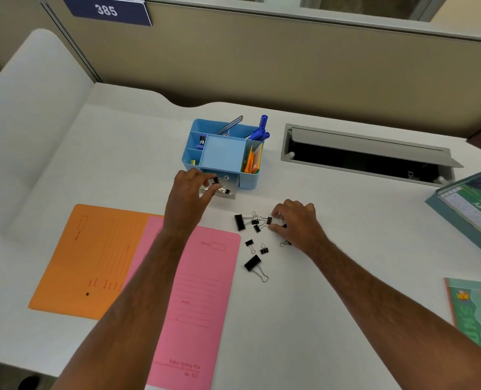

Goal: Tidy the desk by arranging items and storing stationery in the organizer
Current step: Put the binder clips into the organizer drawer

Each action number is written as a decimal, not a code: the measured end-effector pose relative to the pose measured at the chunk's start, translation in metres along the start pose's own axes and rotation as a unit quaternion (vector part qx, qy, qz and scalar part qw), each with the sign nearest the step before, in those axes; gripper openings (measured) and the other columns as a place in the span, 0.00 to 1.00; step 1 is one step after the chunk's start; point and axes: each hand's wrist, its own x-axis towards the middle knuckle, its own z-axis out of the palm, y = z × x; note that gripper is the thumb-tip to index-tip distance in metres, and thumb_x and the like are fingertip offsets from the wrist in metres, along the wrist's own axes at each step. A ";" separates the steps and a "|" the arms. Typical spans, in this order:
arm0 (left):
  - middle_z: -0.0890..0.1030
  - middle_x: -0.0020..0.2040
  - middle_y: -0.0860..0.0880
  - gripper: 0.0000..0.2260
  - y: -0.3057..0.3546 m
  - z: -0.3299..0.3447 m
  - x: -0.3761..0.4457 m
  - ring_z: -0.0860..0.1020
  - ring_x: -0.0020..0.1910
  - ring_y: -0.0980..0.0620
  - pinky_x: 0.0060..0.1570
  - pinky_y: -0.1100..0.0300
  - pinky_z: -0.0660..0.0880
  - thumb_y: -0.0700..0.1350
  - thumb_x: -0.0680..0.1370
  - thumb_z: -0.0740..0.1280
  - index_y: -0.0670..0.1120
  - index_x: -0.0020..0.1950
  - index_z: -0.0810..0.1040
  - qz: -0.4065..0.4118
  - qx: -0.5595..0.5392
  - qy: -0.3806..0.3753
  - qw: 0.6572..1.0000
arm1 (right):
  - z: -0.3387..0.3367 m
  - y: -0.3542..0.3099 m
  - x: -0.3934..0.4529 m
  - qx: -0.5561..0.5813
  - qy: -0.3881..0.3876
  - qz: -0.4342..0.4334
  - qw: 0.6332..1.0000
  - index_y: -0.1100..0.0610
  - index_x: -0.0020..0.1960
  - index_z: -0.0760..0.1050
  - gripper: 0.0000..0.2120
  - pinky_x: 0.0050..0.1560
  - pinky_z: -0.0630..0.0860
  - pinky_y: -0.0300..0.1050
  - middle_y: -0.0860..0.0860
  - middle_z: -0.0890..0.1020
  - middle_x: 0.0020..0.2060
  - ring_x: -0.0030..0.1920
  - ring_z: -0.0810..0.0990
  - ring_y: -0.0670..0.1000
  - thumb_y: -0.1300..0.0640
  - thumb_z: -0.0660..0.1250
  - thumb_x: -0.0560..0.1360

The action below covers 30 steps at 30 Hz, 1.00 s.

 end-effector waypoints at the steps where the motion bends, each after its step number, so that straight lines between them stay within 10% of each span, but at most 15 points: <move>1: 0.82 0.55 0.46 0.16 -0.001 0.001 0.003 0.74 0.59 0.46 0.57 0.57 0.71 0.50 0.79 0.73 0.44 0.63 0.83 -0.002 0.005 -0.007 1.000 | 0.000 -0.001 0.000 -0.002 -0.001 -0.001 1.000 0.47 0.58 0.77 0.16 0.55 0.64 0.51 0.44 0.78 0.51 0.54 0.76 0.48 0.39 0.68 0.77; 14: 0.78 0.50 0.52 0.14 0.003 0.016 -0.036 0.71 0.54 0.53 0.50 0.52 0.77 0.50 0.79 0.73 0.49 0.63 0.80 -0.074 -0.095 0.046 0.992 | -0.002 -0.003 0.001 0.036 0.010 0.030 0.999 0.48 0.53 0.79 0.11 0.56 0.64 0.52 0.44 0.78 0.49 0.53 0.76 0.47 0.41 0.67 0.78; 30: 0.77 0.52 0.54 0.12 0.017 0.055 -0.085 0.67 0.60 0.55 0.58 0.61 0.67 0.46 0.79 0.73 0.51 0.62 0.79 -0.147 -0.126 -0.064 0.979 | -0.043 -0.049 0.018 0.219 0.110 0.012 0.969 0.47 0.55 0.77 0.10 0.61 0.65 0.47 0.44 0.80 0.36 0.36 0.77 0.43 0.44 0.70 0.77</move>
